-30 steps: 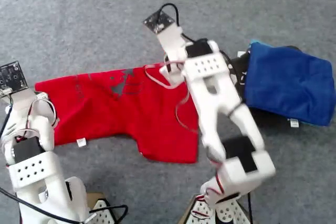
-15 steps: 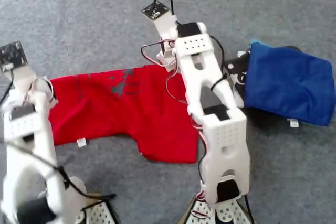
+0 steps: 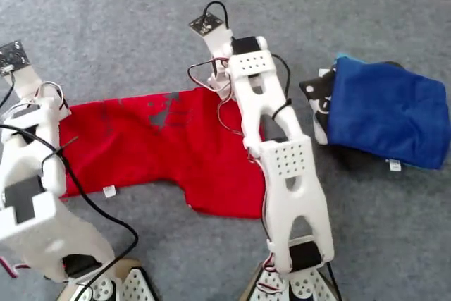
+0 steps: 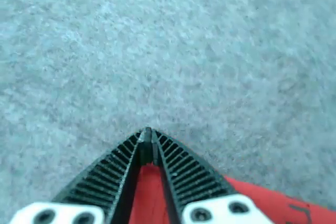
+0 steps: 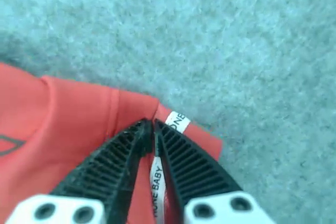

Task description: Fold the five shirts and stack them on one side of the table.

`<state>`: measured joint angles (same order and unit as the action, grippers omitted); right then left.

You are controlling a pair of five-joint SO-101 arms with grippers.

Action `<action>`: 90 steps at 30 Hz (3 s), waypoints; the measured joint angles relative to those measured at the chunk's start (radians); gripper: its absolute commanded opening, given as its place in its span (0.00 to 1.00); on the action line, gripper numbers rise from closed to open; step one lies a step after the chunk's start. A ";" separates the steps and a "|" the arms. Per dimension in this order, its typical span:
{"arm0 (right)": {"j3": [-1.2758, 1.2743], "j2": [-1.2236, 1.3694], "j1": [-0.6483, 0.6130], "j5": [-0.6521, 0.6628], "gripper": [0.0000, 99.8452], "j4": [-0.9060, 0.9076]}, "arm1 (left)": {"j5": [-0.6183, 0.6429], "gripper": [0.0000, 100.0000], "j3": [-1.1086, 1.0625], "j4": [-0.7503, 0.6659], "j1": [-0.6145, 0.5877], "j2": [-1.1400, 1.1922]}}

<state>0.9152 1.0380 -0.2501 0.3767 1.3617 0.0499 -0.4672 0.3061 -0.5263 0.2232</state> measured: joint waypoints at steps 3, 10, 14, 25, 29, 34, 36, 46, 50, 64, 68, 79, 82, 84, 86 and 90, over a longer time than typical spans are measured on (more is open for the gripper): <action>0.055 0.041 0.012 0.000 0.02 0.002 | 0.000 0.03 0.028 0.000 -0.011 0.028; 0.170 0.103 0.048 -0.002 0.02 0.038 | 0.000 0.03 0.049 -0.003 -0.089 0.031; 0.212 0.123 0.061 -0.002 0.02 0.049 | 0.000 0.03 0.049 -0.003 -0.110 0.031; 0.468 0.130 0.066 0.000 0.02 0.262 | 0.000 0.03 0.092 0.061 -0.120 0.031; 0.632 0.130 0.032 0.000 0.02 0.367 | 0.037 0.03 0.239 0.293 -0.100 -0.029; 0.701 0.137 0.006 0.002 0.02 0.391 | 0.078 0.03 0.315 0.391 -0.005 -0.032; 0.701 0.152 0.008 0.002 0.02 0.391 | 0.083 0.03 0.327 0.404 0.038 0.002; 0.701 0.376 0.061 -0.046 0.02 0.295 | 0.026 0.03 0.528 0.508 0.002 0.316; 0.704 0.387 0.080 -0.054 0.02 0.270 | 0.026 0.03 0.660 0.591 -0.026 0.385; 0.717 0.219 0.086 -0.054 0.02 0.391 | -0.100 0.03 0.763 0.798 -0.061 0.290; 0.717 0.087 0.086 -0.054 0.02 0.397 | -0.137 0.03 0.738 0.937 -0.017 0.115; 0.374 -0.230 0.086 -0.054 0.02 0.399 | -0.255 0.03 -0.044 0.838 0.055 -0.413; 0.176 -0.301 0.086 -0.054 0.02 0.397 | -0.279 0.03 -0.192 0.793 0.038 -0.445; 0.068 -0.327 0.086 -0.054 0.02 0.387 | -0.281 0.03 -0.236 0.756 -0.006 -0.446; 0.002 -0.330 0.086 -0.054 0.02 0.364 | -0.285 0.03 -0.249 0.717 -0.061 -0.442; -0.041 -0.330 0.080 -0.054 0.02 0.330 | -0.354 0.03 -0.247 0.644 -0.110 -0.371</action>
<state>0.8738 0.7081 -0.1703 0.3230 1.6916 -0.3046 -0.7142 0.9505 -0.6368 -0.1481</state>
